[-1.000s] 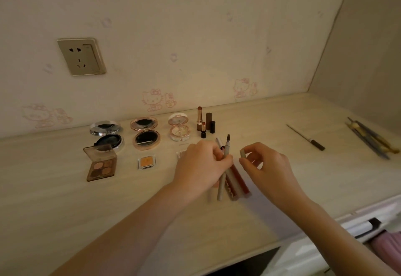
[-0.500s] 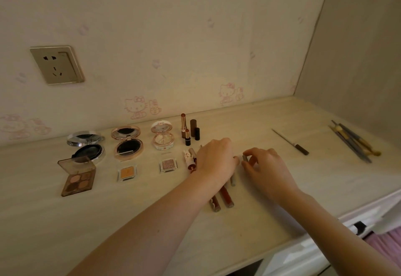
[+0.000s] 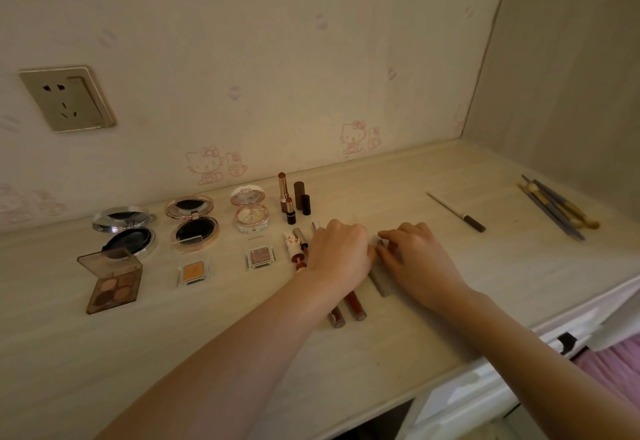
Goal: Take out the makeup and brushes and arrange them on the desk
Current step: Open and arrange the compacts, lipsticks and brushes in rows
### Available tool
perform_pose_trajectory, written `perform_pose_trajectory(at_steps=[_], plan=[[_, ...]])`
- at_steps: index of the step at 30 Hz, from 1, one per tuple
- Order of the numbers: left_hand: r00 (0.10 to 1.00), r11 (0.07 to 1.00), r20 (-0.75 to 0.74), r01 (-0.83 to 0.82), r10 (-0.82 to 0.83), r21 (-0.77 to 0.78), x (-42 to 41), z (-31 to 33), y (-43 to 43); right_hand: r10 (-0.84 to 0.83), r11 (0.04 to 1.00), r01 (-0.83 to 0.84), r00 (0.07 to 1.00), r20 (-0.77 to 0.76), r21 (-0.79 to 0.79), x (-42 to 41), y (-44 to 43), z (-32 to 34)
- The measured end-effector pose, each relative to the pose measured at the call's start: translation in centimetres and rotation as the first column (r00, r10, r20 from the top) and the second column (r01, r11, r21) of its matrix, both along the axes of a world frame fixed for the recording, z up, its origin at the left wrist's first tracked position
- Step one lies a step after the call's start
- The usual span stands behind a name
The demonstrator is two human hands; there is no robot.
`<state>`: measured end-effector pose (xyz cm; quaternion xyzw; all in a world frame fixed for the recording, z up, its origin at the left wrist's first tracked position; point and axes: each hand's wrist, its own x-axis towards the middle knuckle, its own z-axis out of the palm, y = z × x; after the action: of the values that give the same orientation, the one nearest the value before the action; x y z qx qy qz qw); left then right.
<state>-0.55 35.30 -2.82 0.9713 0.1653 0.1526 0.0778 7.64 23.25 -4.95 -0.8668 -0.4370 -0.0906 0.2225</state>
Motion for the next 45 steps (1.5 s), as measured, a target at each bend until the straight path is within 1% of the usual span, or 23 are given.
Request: perform_pose_trajectory(at_steps=[5, 9, 11, 15, 20, 24, 30, 34, 36, 40, 45], plan=[[0.996, 0.996, 0.016, 0.088, -0.088, -0.008, -1.4, -0.1, 0.9, 0.060, 0.998, -0.060, 0.998, -0.017, 0.026, -0.3, -0.9, -0.2], [0.992, 0.992, -0.022, 0.127, -0.128, -0.024, -2.7, -0.3, 0.6, 0.078, 0.997, -0.078, 0.997, -0.019, 0.012, -0.3, -1.4, -0.3], [0.993, 0.993, -0.022, 0.118, -0.118, -0.017, -3.2, -0.3, 0.3, 0.081, 0.997, -0.081, 0.997, -0.012, 0.012, -0.4, -1.5, -0.4], [0.996, 0.996, 0.023, 0.091, -0.091, 0.004, -3.7, -0.5, 0.1, 0.109, 0.994, -0.109, 0.994, 0.004, 0.011, -0.6, -1.6, -0.4], [0.997, 0.997, 0.036, 0.069, -0.067, -0.045, -3.7, -0.5, 0.0, 0.128, 0.991, -0.129, 0.992, 0.015, 0.028, -0.9, -1.4, -0.5], [0.998, 0.999, 0.055, 0.040, -0.038, -0.037, -3.6, -0.7, 0.1, 0.147, 0.989, -0.148, 0.989, 0.009, 0.027, -1.2, -0.7, -0.4], [1.000, 0.997, -0.013, -0.004, 0.003, -0.081, -3.9, -1.2, 0.9, 0.161, 0.987, -0.160, 0.987, -0.015, 0.025, -1.2, 0.3, -0.4], [1.000, 0.997, 0.004, -0.028, 0.028, -0.066, -4.0, -1.2, 1.2, 0.171, 0.985, -0.170, 0.984, -0.049, 0.018, -1.0, 0.8, -0.2], [1.000, 0.996, 0.013, -0.015, 0.017, -0.088, -4.1, -1.2, 1.3, 0.180, 0.984, -0.179, 0.982, -0.064, 0.023, -0.9, 1.1, -0.3], [1.000, 0.991, -0.023, 0.005, -0.008, -0.131, -4.1, -1.2, 1.6, 0.199, 0.980, -0.198, 0.976, -0.083, 0.026, -0.8, 1.4, -0.3], [0.999, 0.992, -0.034, -0.001, -0.003, -0.123, -4.2, -1.2, 2.0, 0.230, 0.973, -0.227, 0.967, -0.109, 0.033, -0.6, 1.3, -0.2]])
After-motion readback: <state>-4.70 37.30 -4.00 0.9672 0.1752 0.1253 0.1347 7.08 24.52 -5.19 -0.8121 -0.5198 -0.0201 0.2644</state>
